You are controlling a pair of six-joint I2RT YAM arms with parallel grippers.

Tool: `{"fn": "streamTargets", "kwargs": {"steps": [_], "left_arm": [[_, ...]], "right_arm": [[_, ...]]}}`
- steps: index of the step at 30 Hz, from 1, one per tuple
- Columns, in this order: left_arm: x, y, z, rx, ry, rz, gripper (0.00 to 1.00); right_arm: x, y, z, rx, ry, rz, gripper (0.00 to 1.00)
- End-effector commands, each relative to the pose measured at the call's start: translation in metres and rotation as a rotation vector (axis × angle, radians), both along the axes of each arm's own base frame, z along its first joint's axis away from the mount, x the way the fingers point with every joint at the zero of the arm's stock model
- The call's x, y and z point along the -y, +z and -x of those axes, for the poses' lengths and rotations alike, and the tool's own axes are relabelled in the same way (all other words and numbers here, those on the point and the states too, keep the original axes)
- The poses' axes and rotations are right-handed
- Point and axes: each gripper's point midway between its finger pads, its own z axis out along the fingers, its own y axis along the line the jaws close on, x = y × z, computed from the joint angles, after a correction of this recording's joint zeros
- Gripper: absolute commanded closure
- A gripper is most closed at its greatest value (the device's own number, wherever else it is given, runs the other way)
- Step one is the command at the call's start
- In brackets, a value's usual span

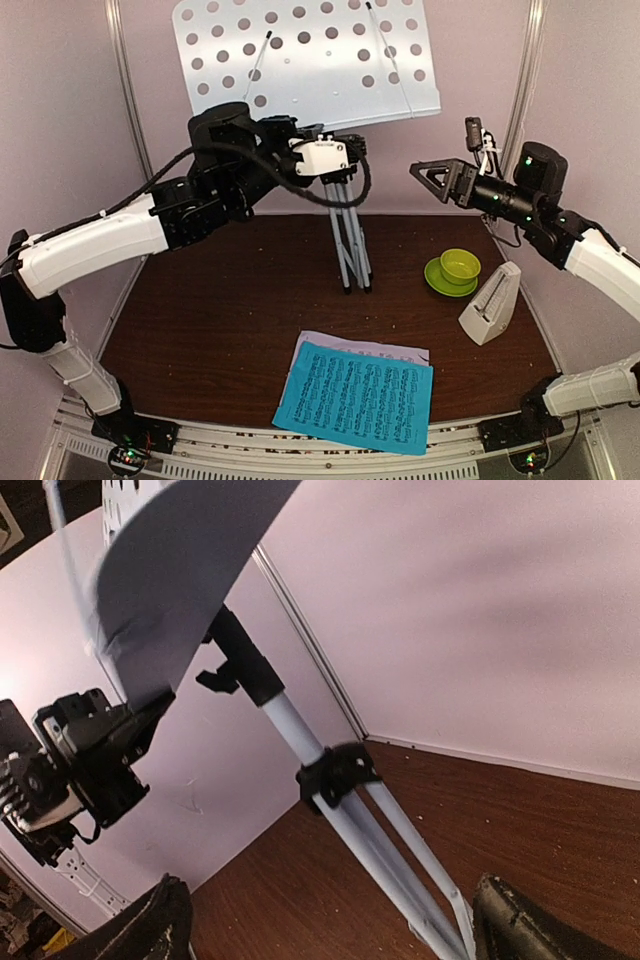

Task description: Set up the instrument practice props

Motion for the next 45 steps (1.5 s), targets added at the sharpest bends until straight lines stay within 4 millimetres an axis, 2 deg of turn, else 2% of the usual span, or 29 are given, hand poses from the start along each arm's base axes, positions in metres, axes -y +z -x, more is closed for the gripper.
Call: {"fn": "streamTargets", "kwargs": {"steps": [1,8,18,26,33,45], "left_arm": [[-0.064,0.162,0.088,0.313,-0.205,0.453,1.0],[-0.048,0.167,0.123,0.263,-0.393,0.435,1.0],[-0.035,0.17,0.149,0.235,-0.534,0.422,1.0],[-0.032,0.17,0.164,0.234,-0.574,0.425,1.0],[-0.03,0.165,0.169,0.229,-0.584,0.417,1.0],[-0.029,0.164,0.171,0.237,-0.577,0.409,1.0]], "right_arm": [[-0.013,0.038,0.009,0.053,0.099,-0.103,0.03],[-0.026,0.044,0.021,0.042,0.195,-0.139,0.06],[-0.038,0.048,0.042,0.058,0.327,-0.182,0.14],[-0.063,0.027,0.052,-0.018,0.457,-0.164,0.17],[-0.087,0.024,0.073,-0.024,0.592,-0.139,0.31],[-0.103,0.021,0.079,-0.015,0.634,-0.074,0.62]]}}
